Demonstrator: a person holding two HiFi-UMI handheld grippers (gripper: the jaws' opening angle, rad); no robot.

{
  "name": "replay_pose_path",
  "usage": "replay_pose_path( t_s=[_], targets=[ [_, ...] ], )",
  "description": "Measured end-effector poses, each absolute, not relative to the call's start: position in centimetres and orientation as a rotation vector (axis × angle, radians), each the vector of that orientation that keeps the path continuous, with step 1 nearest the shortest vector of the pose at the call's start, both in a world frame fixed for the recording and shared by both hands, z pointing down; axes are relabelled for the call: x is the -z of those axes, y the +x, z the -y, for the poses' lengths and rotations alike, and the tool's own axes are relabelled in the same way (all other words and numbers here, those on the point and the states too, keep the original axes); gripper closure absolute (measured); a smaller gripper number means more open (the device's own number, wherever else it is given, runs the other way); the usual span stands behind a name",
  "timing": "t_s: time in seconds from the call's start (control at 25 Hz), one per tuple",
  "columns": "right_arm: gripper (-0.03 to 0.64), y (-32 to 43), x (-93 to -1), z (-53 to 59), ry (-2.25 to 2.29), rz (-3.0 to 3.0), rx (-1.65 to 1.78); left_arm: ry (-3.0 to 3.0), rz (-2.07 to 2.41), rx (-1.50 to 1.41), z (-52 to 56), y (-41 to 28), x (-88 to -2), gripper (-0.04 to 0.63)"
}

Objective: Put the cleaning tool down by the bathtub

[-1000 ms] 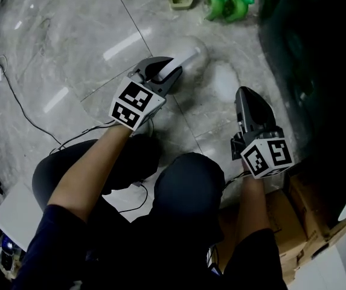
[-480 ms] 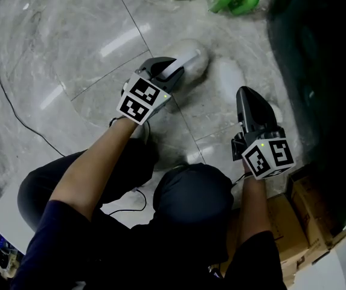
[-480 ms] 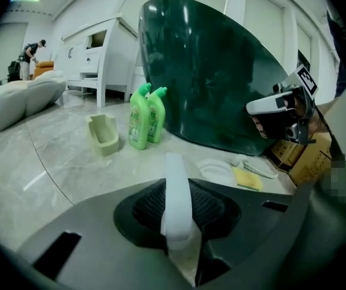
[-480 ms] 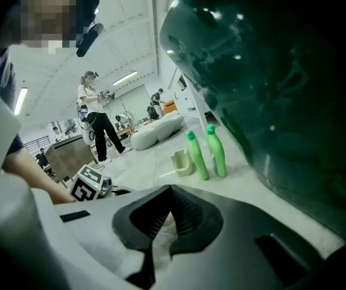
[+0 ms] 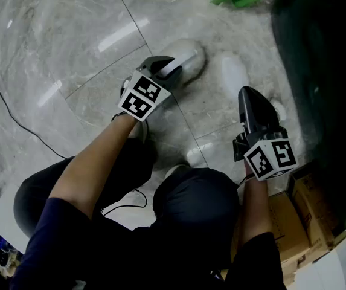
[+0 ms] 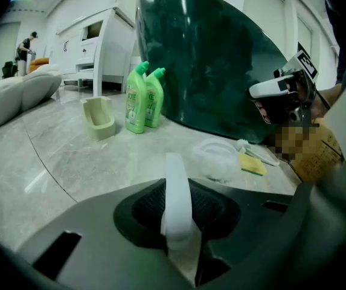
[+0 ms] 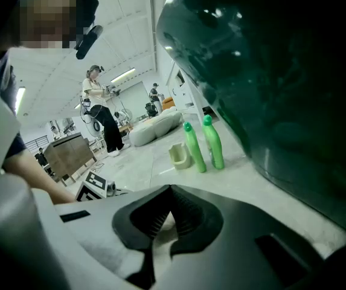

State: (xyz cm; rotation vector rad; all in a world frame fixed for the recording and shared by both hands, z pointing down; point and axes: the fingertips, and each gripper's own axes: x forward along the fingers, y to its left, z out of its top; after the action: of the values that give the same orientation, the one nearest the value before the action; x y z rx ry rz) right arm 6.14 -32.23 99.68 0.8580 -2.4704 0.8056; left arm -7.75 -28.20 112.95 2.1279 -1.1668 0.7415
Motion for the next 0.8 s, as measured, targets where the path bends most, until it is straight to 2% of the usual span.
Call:
replay_pose_path(
  t_s=[0.8],
  targets=[
    [0.612, 6.9, -100.3, 32.3, 0.853, 2.469, -0.819, 2.108, 1.139, -0.868, 27.0, -7.4, -115.4, 0.485]
  ],
)
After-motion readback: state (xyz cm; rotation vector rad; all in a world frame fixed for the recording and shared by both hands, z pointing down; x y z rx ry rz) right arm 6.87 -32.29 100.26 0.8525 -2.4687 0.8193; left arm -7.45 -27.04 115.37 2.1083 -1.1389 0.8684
